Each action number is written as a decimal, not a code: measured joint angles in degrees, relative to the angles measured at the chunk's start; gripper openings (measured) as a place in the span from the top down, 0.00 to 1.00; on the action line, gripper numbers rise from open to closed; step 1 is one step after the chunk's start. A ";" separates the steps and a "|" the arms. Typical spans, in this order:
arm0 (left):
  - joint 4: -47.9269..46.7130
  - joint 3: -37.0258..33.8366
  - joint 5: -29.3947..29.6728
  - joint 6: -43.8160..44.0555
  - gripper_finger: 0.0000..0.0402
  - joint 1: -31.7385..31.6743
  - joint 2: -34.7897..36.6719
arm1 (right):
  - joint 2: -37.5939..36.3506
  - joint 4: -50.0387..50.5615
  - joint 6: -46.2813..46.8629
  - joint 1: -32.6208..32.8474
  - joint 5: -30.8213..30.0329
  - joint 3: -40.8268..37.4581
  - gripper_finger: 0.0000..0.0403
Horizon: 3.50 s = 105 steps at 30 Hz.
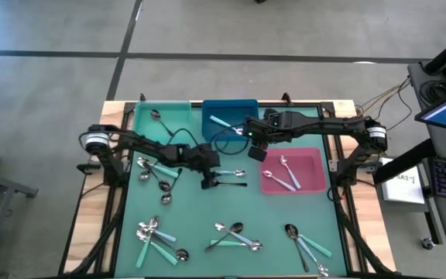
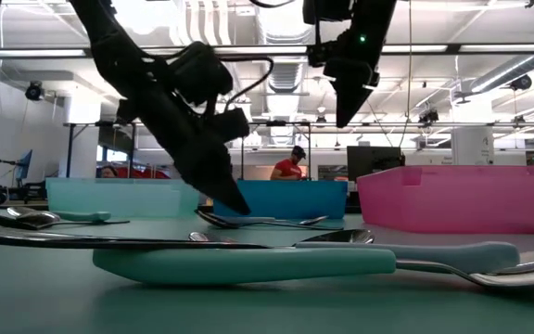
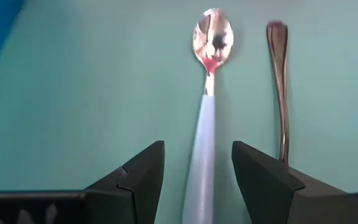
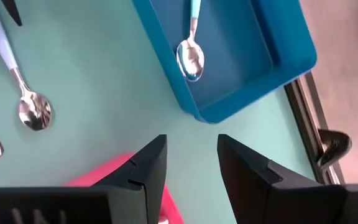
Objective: Sort silverware by color (type)
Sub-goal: Put the blue spoon into the red bin
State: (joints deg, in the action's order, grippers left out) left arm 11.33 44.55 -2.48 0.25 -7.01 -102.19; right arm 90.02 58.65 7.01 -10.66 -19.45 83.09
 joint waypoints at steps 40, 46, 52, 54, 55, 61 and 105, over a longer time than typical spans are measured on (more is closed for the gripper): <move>-2.95 -2.14 19.00 8.20 0.92 1.27 14.85 | -5.51 -12.47 2.03 0.66 0.40 -13.90 0.71; -1.54 -3.94 28.57 10.64 0.92 1.29 21.27 | -12.18 -34.85 3.84 0.66 1.52 -25.03 0.71; 7.61 -4.98 32.57 14.66 0.92 1.33 22.50 | -15.06 -73.91 6.72 0.66 5.60 -39.76 0.71; 12.13 -4.92 32.65 14.69 0.92 1.33 21.49 | -14.82 -84.56 7.01 0.49 6.16 -42.91 0.71; 12.86 -4.95 32.61 14.70 0.92 1.33 21.10 | -14.27 -88.12 7.24 0.33 6.13 -43.94 0.71; 19.50 -4.53 32.57 15.52 0.92 1.33 17.73 | -12.04 -95.78 9.26 -1.94 6.67 -44.20 0.70; 26.53 0.18 27.94 15.55 0.78 2.84 10.38 | -7.39 -94.26 8.93 -4.89 14.10 -38.42 0.96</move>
State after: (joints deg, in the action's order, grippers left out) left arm 37.86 44.74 25.46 15.80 -4.16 -91.81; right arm 82.62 -35.61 15.94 -15.54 -5.35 44.67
